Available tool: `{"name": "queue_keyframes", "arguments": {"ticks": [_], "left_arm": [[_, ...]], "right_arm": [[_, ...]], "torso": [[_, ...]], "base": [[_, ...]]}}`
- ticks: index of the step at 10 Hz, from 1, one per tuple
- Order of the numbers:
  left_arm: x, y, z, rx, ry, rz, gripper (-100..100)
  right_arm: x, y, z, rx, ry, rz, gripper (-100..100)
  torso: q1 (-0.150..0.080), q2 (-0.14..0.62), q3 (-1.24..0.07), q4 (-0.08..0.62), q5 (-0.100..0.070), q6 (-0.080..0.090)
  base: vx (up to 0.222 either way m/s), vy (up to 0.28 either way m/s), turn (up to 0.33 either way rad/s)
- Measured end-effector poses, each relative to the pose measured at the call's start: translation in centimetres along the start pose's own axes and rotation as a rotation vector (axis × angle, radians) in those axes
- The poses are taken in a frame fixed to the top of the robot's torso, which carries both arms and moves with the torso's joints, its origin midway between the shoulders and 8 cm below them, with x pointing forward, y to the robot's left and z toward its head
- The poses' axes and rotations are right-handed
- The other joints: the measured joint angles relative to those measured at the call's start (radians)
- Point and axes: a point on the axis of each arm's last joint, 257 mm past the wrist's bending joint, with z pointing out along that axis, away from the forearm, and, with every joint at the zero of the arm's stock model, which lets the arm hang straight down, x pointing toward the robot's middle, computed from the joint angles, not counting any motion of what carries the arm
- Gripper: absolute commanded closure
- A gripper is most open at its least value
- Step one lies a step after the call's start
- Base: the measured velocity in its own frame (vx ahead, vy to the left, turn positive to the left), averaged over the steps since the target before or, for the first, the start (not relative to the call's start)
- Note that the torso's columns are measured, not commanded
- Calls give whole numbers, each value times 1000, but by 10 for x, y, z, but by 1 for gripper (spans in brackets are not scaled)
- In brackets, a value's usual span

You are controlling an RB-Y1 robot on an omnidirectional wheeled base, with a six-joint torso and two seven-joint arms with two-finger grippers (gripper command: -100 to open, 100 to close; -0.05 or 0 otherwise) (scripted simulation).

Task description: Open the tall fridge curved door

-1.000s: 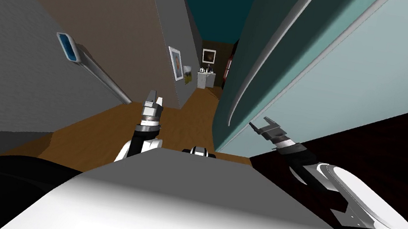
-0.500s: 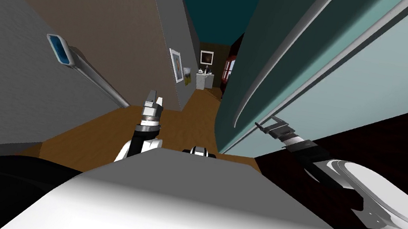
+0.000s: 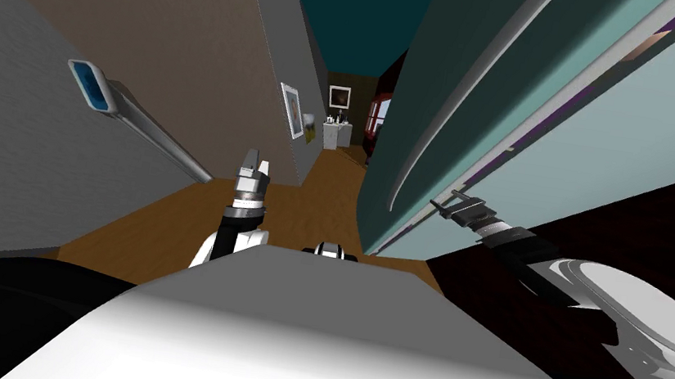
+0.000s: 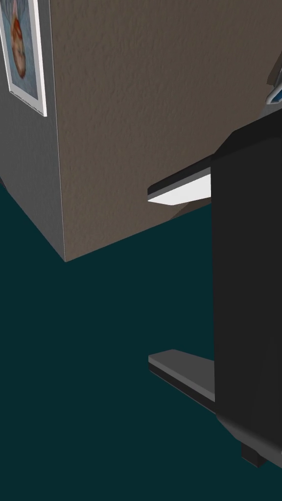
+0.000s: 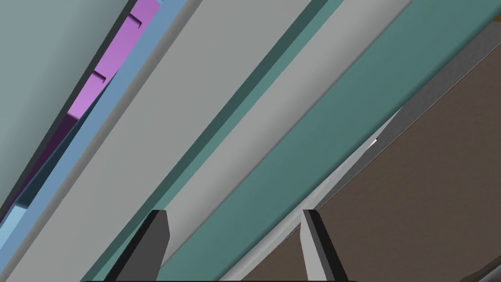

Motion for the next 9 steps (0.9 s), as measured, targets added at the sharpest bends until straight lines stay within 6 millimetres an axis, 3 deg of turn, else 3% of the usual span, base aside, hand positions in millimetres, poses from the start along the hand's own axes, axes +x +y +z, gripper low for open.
{"name": "queue_keyframes", "arguments": {"ticks": [4,9], "left_arm": [[0,0,0,0,0,0,0],[0,0,0,0,0,0,0]], "right_arm": [[0,-17,-4,10,21,-67,-100],[0,-24,0,5,34,-106,-100]], "torso": [[8,-1,0,-1,2,0],[-4,1,1,-3,-5,5]], "base": [[24,92,-35],[-9,33,-25]]}}
